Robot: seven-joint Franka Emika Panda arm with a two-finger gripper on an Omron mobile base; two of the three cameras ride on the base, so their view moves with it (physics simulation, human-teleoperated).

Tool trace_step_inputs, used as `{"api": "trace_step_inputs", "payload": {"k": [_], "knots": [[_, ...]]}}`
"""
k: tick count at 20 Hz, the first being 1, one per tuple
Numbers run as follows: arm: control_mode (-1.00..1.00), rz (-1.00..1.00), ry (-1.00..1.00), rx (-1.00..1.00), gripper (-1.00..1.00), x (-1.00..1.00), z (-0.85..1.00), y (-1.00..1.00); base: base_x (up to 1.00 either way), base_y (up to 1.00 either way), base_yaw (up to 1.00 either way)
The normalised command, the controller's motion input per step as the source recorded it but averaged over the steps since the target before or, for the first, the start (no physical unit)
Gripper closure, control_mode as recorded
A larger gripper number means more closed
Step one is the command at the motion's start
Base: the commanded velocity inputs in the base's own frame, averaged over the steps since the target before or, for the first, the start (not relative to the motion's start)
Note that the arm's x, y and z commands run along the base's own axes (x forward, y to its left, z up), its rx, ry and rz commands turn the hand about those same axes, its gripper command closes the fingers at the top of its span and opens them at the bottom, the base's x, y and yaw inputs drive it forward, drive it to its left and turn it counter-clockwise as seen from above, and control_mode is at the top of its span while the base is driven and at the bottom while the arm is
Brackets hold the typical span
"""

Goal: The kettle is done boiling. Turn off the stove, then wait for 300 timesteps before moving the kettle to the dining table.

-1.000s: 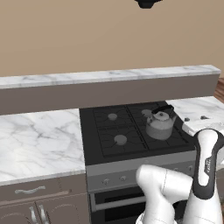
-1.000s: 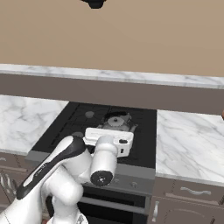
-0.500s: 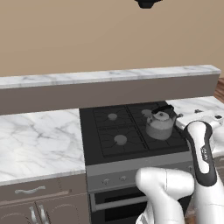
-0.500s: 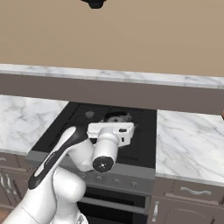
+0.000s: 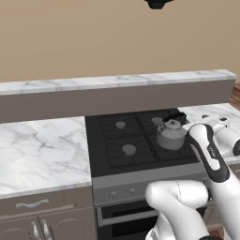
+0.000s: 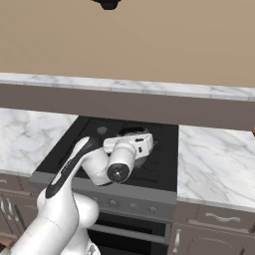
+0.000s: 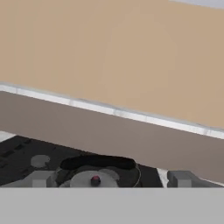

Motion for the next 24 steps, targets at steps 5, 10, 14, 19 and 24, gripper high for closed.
{"api": "trace_step_inputs", "payload": {"k": [5,10,14,19,24], "knots": [[-1.00,0.00,0.07,-0.09,-1.00,0.28,-0.16,-0.14,0.00,0.00,0.00],[-1.00,0.00,0.02,-0.06,-1.00,0.24,-0.02,-0.14,0.00,0.00,0.00],[-1.00,0.00,0.00,-0.01,-1.00,0.22,0.00,-0.08,0.00,0.00,0.00],[-1.00,0.01,0.00,-0.01,-1.00,0.20,-0.05,-0.04,0.00,0.00,0.00],[-1.00,0.02,0.01,-0.02,-1.00,0.08,-0.17,-0.02,0.00,0.00,0.00]]}}
